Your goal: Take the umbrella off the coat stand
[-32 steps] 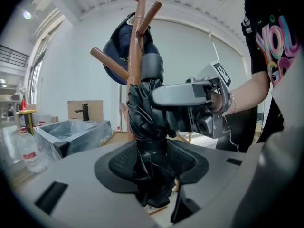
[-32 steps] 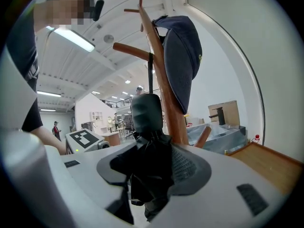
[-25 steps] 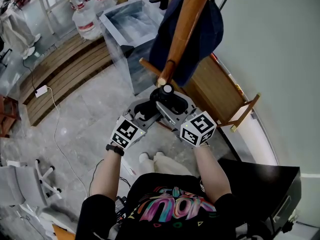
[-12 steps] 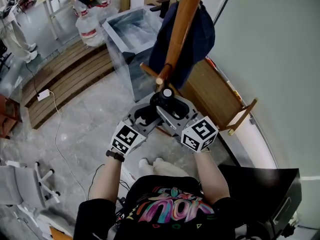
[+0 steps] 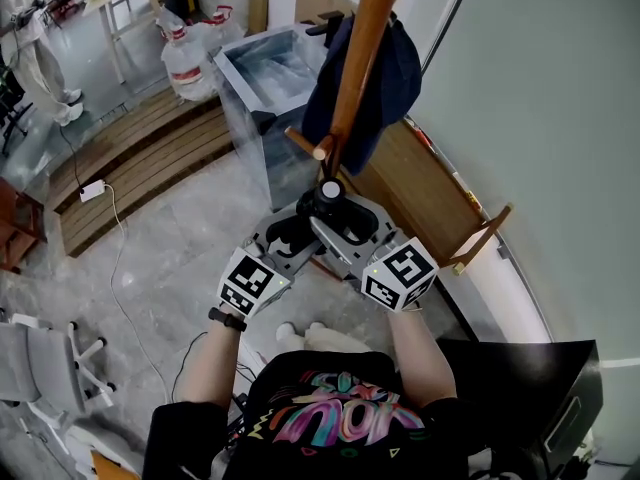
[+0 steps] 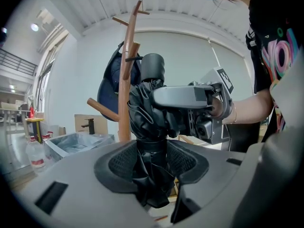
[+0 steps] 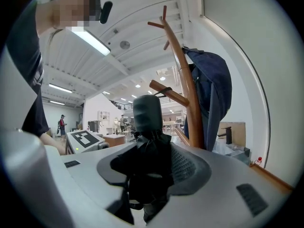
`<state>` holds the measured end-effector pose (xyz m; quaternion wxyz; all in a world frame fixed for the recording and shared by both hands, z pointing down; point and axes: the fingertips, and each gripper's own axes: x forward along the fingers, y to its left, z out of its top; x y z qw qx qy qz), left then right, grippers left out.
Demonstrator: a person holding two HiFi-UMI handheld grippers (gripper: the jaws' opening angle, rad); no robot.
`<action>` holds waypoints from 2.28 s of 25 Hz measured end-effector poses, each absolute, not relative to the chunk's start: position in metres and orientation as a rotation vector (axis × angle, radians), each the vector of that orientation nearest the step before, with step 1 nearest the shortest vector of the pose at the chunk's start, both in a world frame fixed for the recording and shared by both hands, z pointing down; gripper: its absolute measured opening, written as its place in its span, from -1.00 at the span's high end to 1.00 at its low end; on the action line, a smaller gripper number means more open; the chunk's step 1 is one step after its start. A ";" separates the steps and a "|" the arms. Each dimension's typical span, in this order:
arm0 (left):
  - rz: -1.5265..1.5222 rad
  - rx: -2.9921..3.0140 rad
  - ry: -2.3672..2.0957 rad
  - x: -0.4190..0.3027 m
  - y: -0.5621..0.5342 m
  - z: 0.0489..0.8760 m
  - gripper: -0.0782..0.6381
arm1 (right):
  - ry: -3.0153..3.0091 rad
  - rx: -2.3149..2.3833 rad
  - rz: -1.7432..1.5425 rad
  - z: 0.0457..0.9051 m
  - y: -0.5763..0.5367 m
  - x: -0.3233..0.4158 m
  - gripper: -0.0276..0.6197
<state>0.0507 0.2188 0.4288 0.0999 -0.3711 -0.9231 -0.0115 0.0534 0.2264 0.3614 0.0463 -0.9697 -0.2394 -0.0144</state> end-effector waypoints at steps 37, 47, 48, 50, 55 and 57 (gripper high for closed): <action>-0.022 -1.130 -2.726 0.059 0.115 0.392 0.23 | -0.375 -3.051 0.017 0.327 0.119 0.058 0.26; -0.033 -1.072 -2.750 0.039 0.109 0.400 0.23 | -0.421 -3.051 0.025 0.334 0.112 0.038 0.27; -0.032 -1.068 -2.752 0.038 0.109 0.402 0.23 | -0.427 -3.051 0.028 0.336 0.112 0.037 0.27; -0.030 -1.062 -2.754 0.035 0.109 0.405 0.23 | -0.438 -3.050 0.031 0.340 0.112 0.034 0.27; -0.039 -1.049 -2.764 0.033 0.109 0.406 0.23 | -0.453 -3.043 0.026 0.341 0.112 0.032 0.27; -0.040 -1.046 -2.765 0.033 0.109 0.407 0.23 | -0.458 -3.043 0.025 0.341 0.112 0.032 0.27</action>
